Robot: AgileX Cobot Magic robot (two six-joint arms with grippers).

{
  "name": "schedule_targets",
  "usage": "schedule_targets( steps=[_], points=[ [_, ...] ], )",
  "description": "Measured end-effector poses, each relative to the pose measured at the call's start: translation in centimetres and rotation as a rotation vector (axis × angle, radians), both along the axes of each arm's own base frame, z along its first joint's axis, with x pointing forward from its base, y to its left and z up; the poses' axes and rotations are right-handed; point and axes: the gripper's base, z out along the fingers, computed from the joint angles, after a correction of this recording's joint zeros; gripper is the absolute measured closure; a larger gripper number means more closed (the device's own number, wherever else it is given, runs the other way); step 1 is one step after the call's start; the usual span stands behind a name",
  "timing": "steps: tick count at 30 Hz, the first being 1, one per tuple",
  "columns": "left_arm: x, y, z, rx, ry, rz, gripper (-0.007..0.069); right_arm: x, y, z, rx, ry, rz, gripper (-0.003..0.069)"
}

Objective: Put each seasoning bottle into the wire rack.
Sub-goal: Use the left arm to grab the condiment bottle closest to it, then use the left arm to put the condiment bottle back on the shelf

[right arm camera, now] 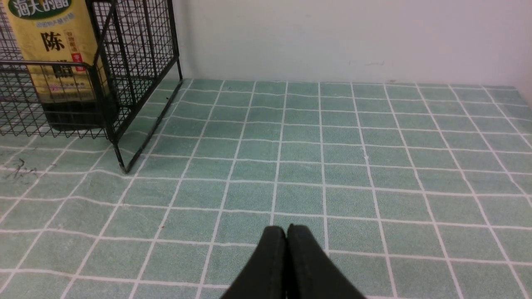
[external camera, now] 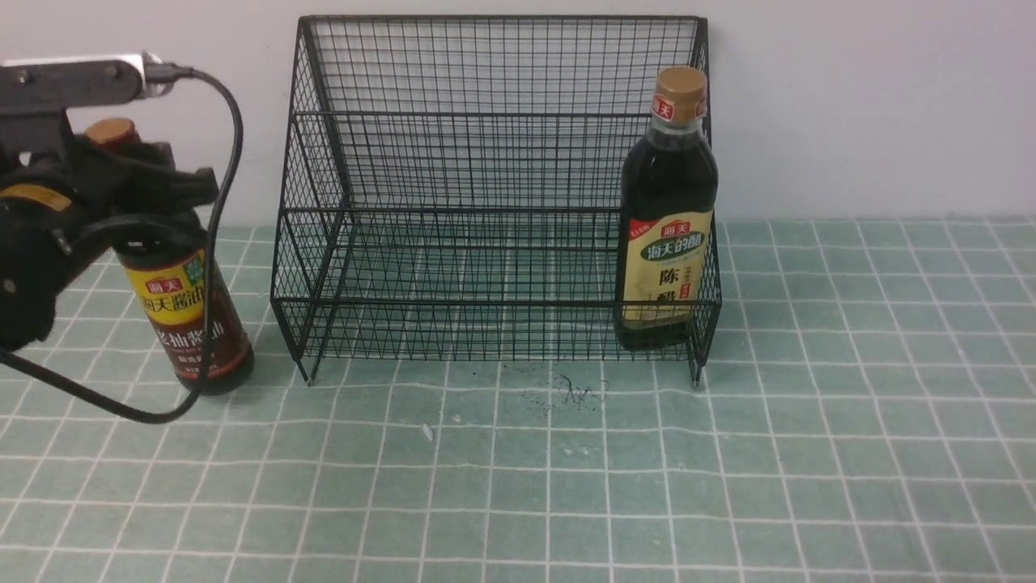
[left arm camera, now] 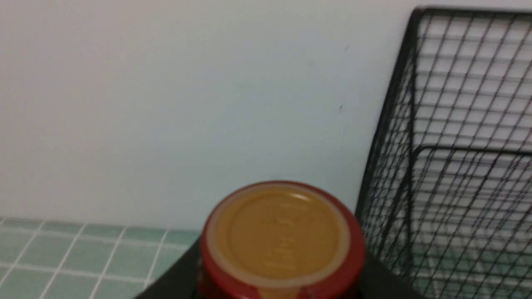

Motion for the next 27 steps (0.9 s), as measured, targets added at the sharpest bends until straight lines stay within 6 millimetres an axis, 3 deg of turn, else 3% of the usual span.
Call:
schedule_targets(
  steps=[1, 2, 3, 7, 8, 13, 19, 27],
  points=[
    [-0.2, -0.1, 1.5, 0.008, -0.033, -0.012, 0.0366, 0.0, 0.0, 0.0, 0.000, 0.000, 0.000, 0.0673],
    [-0.2, -0.1, 1.5, 0.008, -0.033, -0.012, 0.0366, 0.0, 0.0, 0.0, 0.000, 0.000, 0.000, 0.0673],
    [-0.5, -0.4, 4.6, 0.029, -0.109, -0.035, 0.0366, 0.0, 0.0, 0.0, 0.000, 0.000, 0.000, 0.0673],
    [-1.1, -1.0, 8.7, 0.049, -0.222, -0.061, 0.0366, 0.0, 0.0, 0.0, 0.000, 0.000, 0.000, 0.0673],
    [-1.2, -1.5, 10.7, 0.052, -0.273, -0.078, 0.0366, 0.0, 0.0, 0.0, 0.000, 0.000, 0.000, 0.0673],
    [-0.8, -3.2, 13.2, 0.040, -0.331, -0.134, 0.0366, 0.0, 0.0, 0.0, 0.000, 0.000, 0.000, 0.0673],
    [1.8, -6.9, 13.7, 0.023, -0.338, -0.232, 0.0366, 0.0, 0.0, 0.0, 0.000, 0.000, 0.000, 0.0673],
    [6.4, -10.5, 10.6, 0.018, -0.281, -0.290, 0.0366, 0.0, 0.0, 0.0, -0.023, 0.000, 0.005, 0.0673]
  ],
)
